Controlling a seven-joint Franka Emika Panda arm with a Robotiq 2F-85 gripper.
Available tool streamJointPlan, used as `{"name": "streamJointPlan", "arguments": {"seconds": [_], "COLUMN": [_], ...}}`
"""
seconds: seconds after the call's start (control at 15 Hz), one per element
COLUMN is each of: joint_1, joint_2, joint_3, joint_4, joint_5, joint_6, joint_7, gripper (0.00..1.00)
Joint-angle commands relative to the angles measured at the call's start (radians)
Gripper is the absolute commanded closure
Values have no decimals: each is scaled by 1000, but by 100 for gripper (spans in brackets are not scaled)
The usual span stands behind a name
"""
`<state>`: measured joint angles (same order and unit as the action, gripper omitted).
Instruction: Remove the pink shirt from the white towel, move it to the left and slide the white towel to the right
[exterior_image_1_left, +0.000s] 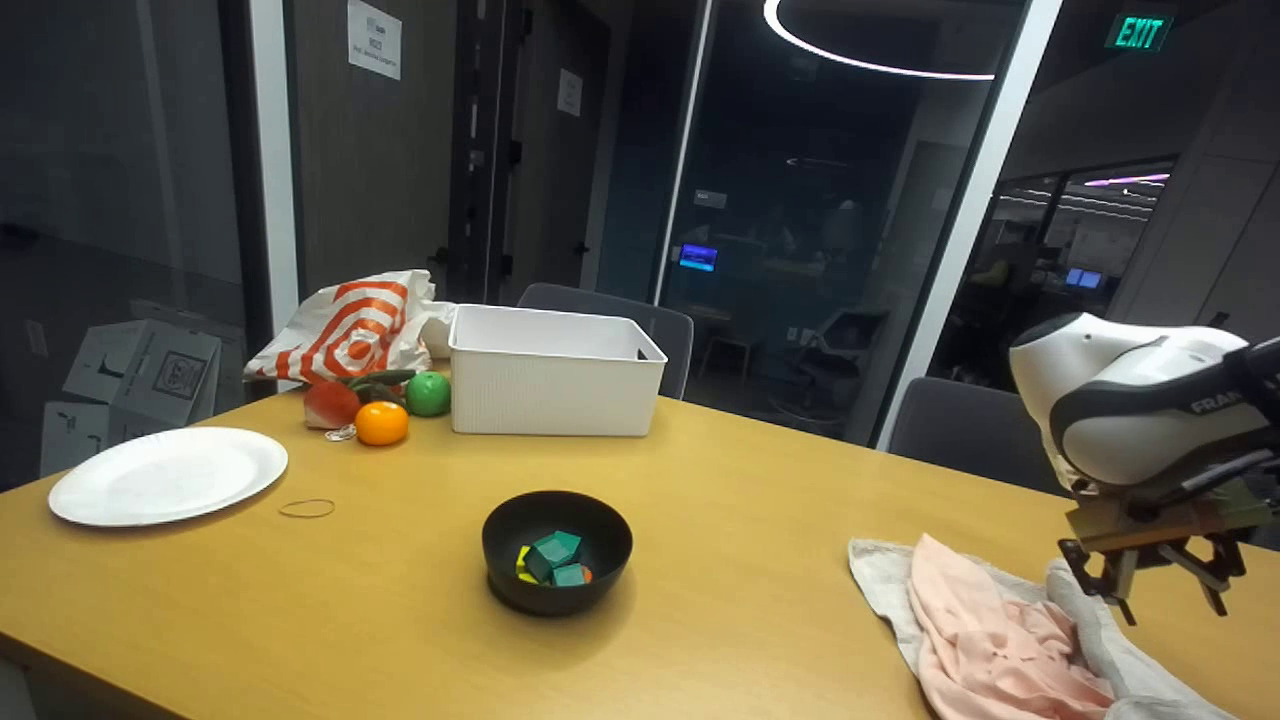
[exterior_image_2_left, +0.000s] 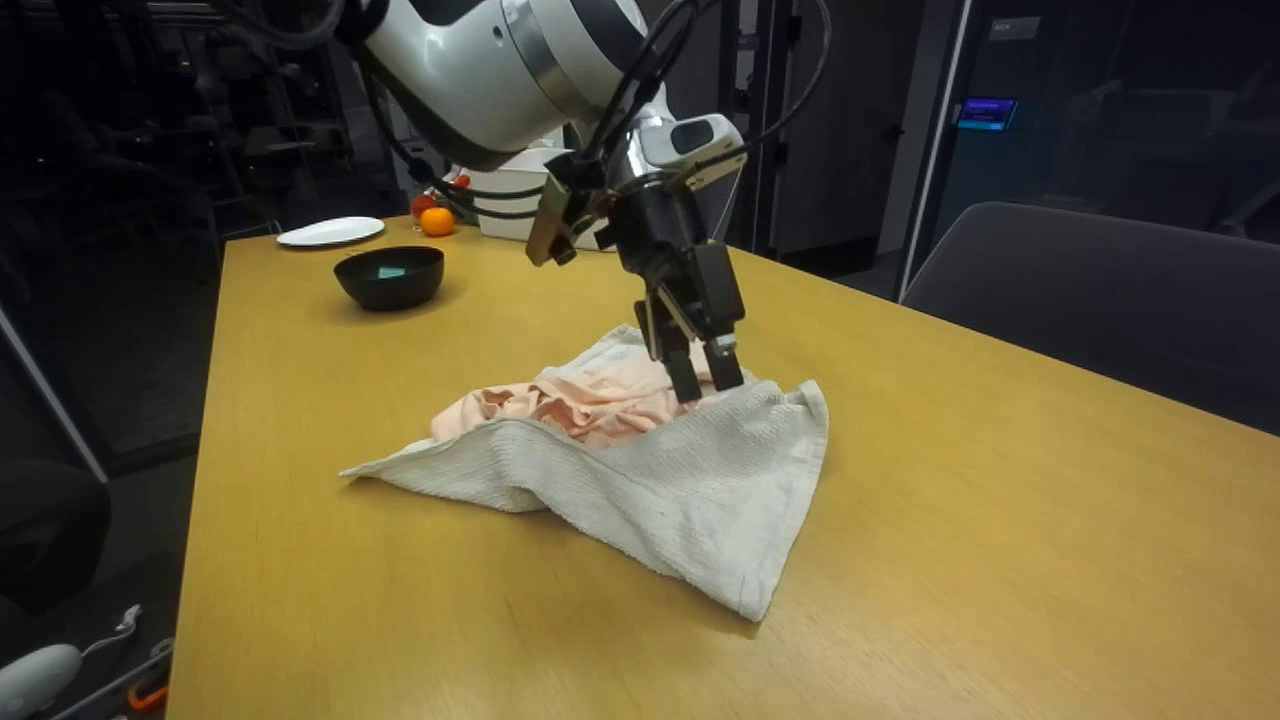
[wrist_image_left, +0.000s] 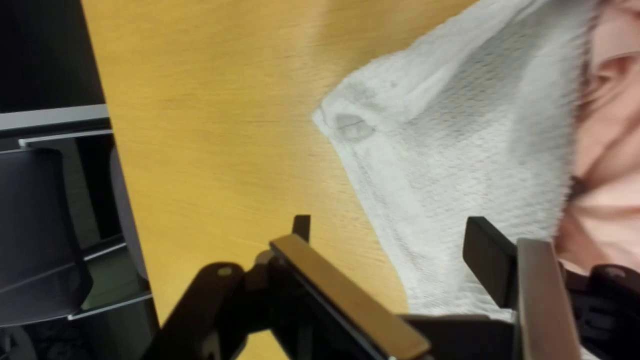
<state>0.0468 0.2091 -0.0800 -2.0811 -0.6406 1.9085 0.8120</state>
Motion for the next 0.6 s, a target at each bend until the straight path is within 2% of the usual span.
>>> {"name": "streamJointPlan", "arguments": {"seconds": [0.0,0.13,0.53], "joint_1": [0,12,28], "joint_2": [-68,-78,-31], "joint_3": [54,85,127], "joint_4": [-15,-25,-130], "joint_5": [183,289,459], "joint_6": [46,92,433], "joint_7": [-92,-128,-277], "gripper": [0,0,0]}}
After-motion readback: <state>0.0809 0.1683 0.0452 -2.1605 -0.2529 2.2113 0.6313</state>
